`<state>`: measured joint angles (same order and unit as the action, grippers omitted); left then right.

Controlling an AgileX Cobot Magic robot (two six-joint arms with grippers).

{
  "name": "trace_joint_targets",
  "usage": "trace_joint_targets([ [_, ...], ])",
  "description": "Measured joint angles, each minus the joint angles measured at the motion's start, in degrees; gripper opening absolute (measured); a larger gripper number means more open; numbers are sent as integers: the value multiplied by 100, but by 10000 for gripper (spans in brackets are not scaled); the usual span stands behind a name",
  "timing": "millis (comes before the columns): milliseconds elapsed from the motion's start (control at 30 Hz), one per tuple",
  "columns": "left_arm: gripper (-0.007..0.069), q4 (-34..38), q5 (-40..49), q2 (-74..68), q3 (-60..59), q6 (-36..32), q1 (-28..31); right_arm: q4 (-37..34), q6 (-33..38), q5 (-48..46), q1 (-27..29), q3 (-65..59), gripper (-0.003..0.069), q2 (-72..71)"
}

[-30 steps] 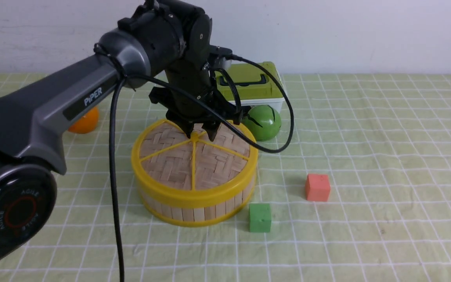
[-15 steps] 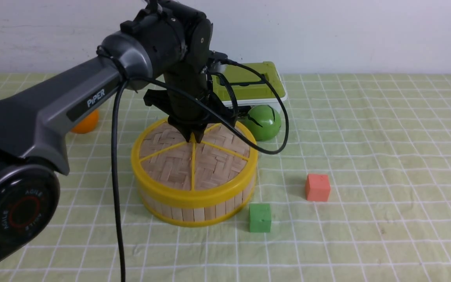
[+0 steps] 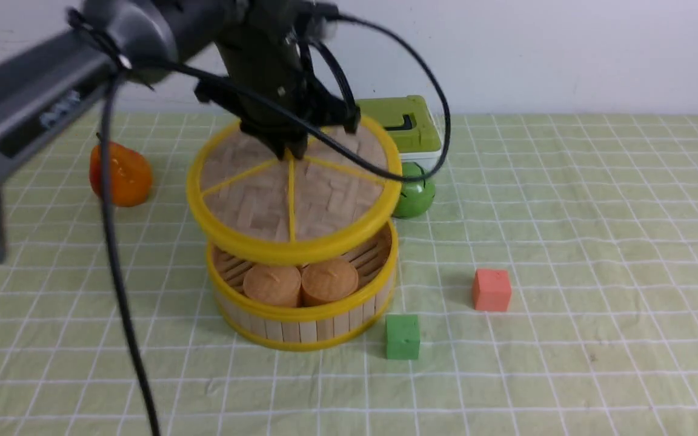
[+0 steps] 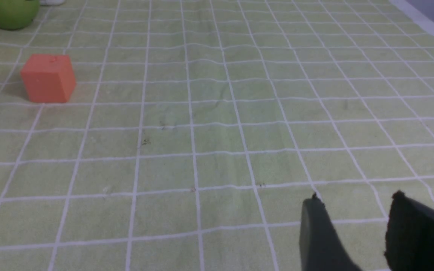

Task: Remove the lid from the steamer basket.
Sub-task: Use the left arm to place the steamer lid on the table

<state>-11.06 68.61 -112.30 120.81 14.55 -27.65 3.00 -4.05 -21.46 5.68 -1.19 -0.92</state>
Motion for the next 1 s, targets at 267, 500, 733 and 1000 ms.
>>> trace_joint_targets([
  [267, 109, -393, 161, 1291, -815, -86, 1360, 0, 0, 0, 0, 0, 241, 0],
  [500, 109, -29, -1099, 1211, -3080, -86, 2512, 0, 0, 0, 0, 0, 241, 0],
  [733, 109, 17, -2443, 758, -3842, 246, 2656, 0, 0, 0, 0, 0, 241, 0],
  [1000, 162, 48, -2890, 253, -3854, 1005, 2656, 0, 0, 0, 0, 0, 241, 0],
])
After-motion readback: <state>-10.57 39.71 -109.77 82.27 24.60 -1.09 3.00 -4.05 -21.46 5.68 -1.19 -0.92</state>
